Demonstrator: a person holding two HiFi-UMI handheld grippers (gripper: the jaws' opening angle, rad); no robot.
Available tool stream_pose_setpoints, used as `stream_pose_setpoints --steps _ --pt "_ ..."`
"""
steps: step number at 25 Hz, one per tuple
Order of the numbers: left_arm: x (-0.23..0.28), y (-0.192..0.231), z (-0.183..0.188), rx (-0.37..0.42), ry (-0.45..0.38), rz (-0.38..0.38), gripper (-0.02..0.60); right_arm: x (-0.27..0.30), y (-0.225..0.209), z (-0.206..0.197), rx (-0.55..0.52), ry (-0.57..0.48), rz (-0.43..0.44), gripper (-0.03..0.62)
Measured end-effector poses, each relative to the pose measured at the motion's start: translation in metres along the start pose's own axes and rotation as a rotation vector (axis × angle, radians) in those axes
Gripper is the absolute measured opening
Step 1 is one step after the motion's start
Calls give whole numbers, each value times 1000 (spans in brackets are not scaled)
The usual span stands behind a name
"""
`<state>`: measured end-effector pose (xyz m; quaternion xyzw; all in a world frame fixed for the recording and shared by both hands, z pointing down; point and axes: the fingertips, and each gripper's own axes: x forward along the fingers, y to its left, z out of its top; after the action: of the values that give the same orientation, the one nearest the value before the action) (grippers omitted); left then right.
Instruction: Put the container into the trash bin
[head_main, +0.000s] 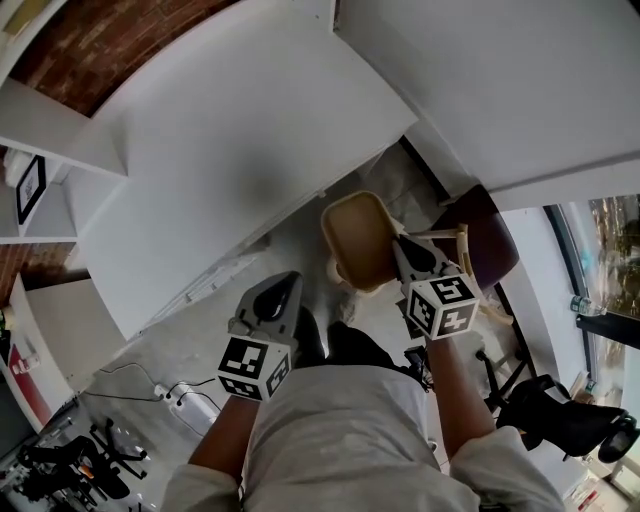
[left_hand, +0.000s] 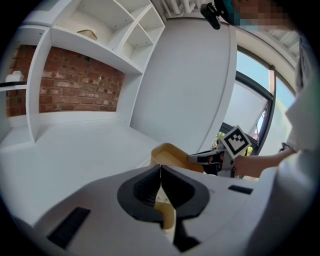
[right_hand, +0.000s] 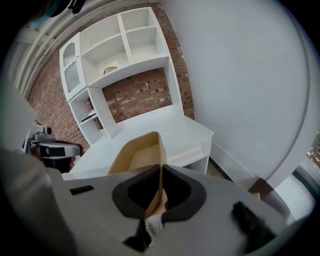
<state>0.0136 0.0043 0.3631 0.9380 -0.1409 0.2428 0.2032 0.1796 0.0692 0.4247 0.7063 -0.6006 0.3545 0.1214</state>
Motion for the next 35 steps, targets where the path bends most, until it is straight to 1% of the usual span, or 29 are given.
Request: stream_pose_setpoints --steps 9,16,20,25,30,35 --pt "18 -42 -12 27 23 -29 17 -30 -38 -30 45 -3 -33 37" --pt "23 -64 -27 23 35 -28 17 -44 -58 -55 57 12 -43 37" --pt "27 -67 -36 22 44 -21 18 -40 -64 -69 63 26 -37 37" --pt "32 -60 -48 19 60 -10 17 -31 -65 -82 74 39 -32 37" --pt "47 -54 -59 25 96 -41 17 -20 -68 -94 106 38 -55 37" --pt "65 -53 -68 35 125 -77 17 -13 -69 -117 172 40 -62 37"
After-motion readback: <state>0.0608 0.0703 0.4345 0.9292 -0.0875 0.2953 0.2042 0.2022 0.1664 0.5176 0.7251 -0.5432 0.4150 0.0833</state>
